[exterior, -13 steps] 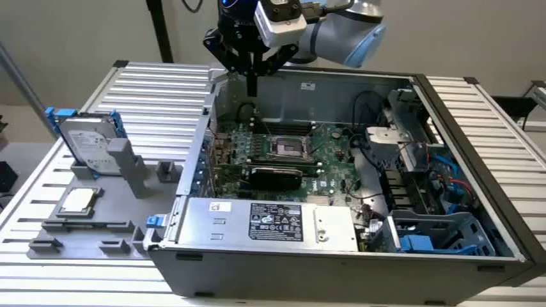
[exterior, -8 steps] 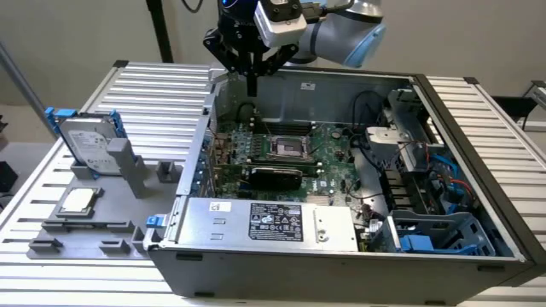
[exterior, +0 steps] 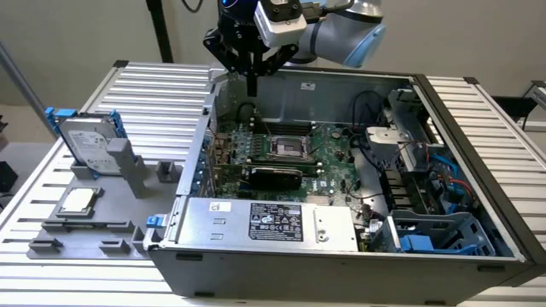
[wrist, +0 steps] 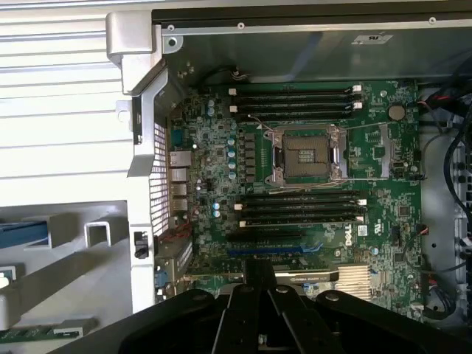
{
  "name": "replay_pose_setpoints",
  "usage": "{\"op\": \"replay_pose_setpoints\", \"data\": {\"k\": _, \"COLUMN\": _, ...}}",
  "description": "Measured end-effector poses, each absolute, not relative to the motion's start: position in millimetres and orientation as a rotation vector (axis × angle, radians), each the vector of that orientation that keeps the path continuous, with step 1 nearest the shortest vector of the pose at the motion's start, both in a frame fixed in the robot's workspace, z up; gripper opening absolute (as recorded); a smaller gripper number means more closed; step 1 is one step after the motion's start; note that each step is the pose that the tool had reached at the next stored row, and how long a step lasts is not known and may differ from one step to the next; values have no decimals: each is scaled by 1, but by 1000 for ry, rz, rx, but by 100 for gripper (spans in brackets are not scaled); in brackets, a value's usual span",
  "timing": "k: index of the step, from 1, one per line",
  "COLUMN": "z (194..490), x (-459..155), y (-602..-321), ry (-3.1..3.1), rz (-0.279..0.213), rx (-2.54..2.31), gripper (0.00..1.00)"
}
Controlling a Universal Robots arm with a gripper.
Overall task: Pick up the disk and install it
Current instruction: 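Reach for the disk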
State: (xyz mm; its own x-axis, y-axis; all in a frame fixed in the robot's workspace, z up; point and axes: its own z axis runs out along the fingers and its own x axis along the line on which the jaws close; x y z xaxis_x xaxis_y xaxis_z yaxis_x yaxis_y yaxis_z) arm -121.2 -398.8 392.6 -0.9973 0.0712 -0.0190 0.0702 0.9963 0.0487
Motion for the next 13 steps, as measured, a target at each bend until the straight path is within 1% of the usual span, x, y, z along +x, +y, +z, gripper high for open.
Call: {"op": "replay_pose_setpoints", "data": {"k": 13, "z": 393, "x": -175, "y": -399, "ry": 3118, "rz": 75, "rx": 110, "gripper": 11}}
